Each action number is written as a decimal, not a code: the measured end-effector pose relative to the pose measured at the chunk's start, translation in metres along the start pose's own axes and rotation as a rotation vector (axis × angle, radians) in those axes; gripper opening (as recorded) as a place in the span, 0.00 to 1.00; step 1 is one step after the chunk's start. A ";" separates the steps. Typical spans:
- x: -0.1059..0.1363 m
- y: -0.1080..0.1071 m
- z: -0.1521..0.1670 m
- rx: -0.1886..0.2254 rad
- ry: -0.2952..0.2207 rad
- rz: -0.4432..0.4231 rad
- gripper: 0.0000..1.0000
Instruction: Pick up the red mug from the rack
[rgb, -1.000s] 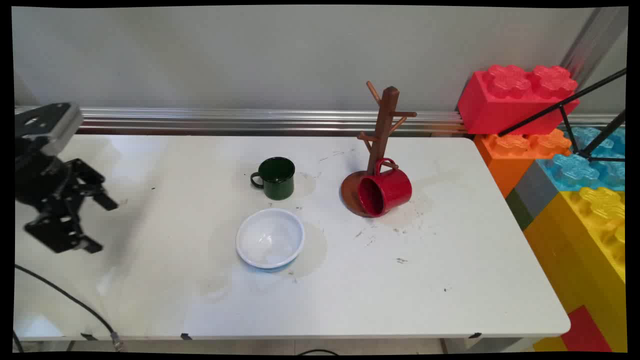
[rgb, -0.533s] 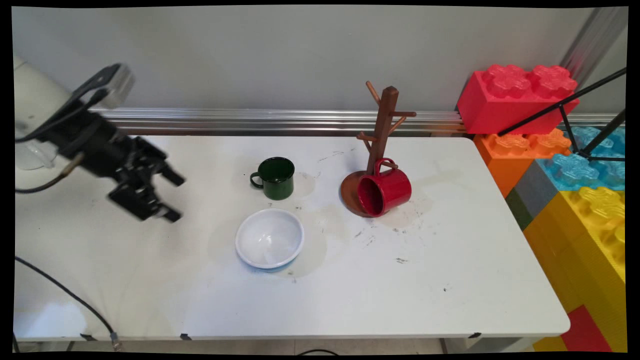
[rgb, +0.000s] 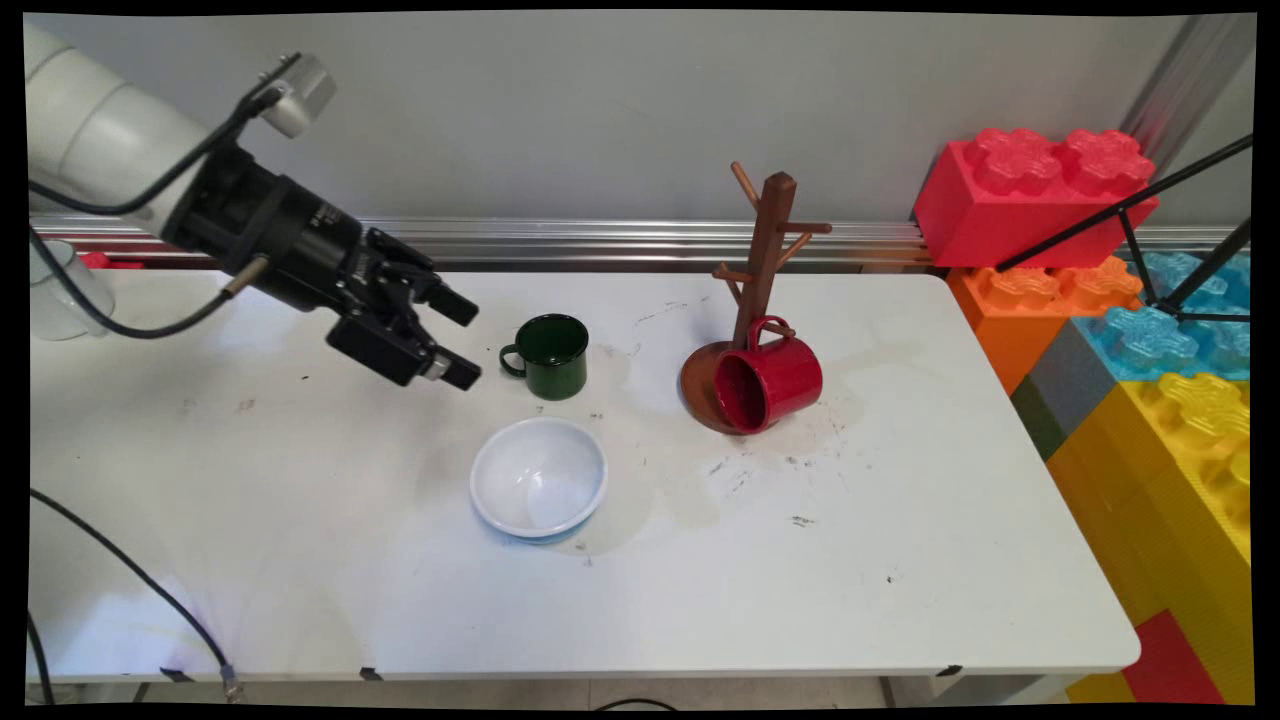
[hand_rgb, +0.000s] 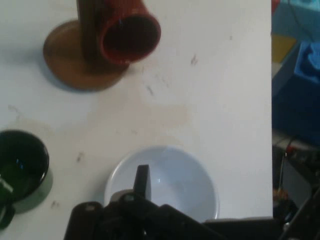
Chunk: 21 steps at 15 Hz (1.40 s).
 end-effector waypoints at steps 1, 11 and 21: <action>0.002 0.000 0.005 0.003 0.015 -0.012 1.00; 0.011 0.016 0.078 0.023 0.098 -0.167 1.00; 0.023 0.024 0.159 0.039 0.134 -0.281 1.00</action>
